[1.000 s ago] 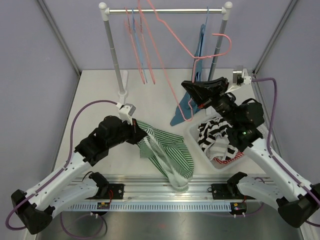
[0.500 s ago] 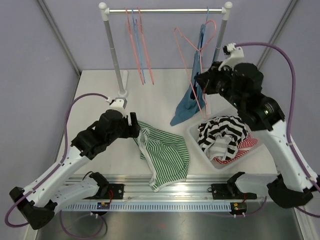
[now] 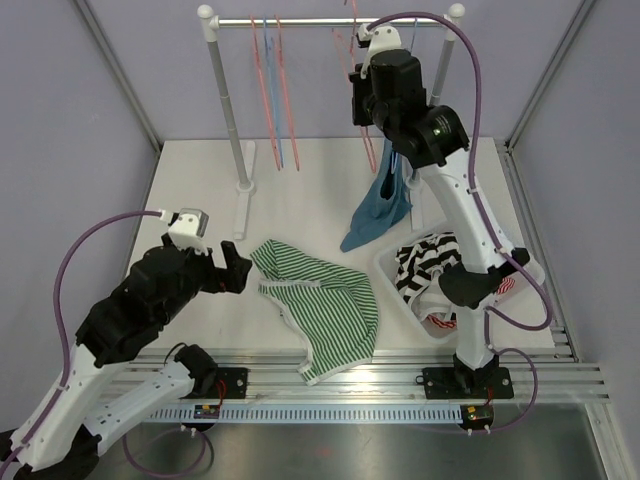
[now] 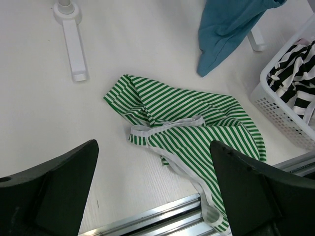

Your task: Remove the tank top from the hanger

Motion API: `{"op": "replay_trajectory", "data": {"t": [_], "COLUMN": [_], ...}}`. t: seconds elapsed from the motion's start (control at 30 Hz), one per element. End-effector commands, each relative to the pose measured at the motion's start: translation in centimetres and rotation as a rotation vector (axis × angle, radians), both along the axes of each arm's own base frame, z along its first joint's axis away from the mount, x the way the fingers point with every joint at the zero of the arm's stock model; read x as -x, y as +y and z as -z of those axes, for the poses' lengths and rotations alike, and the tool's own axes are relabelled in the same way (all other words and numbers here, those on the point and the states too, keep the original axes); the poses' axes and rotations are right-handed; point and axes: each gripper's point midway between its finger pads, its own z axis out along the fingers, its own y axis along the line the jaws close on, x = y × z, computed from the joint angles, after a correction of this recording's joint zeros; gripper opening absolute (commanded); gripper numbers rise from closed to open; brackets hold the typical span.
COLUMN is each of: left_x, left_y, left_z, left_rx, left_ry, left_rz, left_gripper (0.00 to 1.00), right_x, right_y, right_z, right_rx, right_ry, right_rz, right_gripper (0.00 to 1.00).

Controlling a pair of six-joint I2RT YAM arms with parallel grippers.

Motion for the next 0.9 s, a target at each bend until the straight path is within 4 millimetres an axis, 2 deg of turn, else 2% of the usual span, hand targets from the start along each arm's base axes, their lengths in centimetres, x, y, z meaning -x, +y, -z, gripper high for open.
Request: {"op": "replay_trajectory", "data": {"t": [0.0,0.1,0.13,0.27,0.3,0.4,0.6,0.87], "left_x": [-0.1,-0.5,-0.5,-0.5,-0.5,-0.4,-0.3,-0.3], "left_y": [0.7,0.4,0.3,-0.4,-0.3,-0.4,-0.2,-0.1], "left_z": [1.0,2.7,3.7,3.8,3.7,3.7,3.3,3.3], "left_rx": [-0.047,-0.048,-0.059,-0.045,-0.042,-0.029,-0.014,-0.017], "left_ry": [-0.019,-0.011,0.003,0.004,-0.002,-0.009,-0.023,-0.021], "left_rz": [-0.010,-0.012,-0.010,0.020,0.017,0.025,0.015,0.007], "left_gripper": [0.99,0.99,0.99,0.99,0.99,0.99,0.99,0.99], "right_x": [-1.4,-3.9,-4.4,-7.3,-8.1,-8.9,-9.1,-8.1], "right_y": [0.0,0.8,0.8,0.5,0.5,1.2,3.5,8.2], "right_z": [-2.6,-2.5,-3.3,-2.4,-1.5,-0.2,1.4,2.8], "right_rx": [0.074,0.071,0.047,0.019,0.024,0.028,0.005,-0.016], "right_ry": [-0.130,-0.183,-0.210,-0.221,-0.210,-0.195,-0.165,-0.159], "right_rz": [-0.001,0.006,-0.003,-0.015,-0.013,-0.029,-0.079,-0.142], "right_gripper": [0.00,0.00,0.00,0.00,0.00,0.00,0.00,0.00]}}
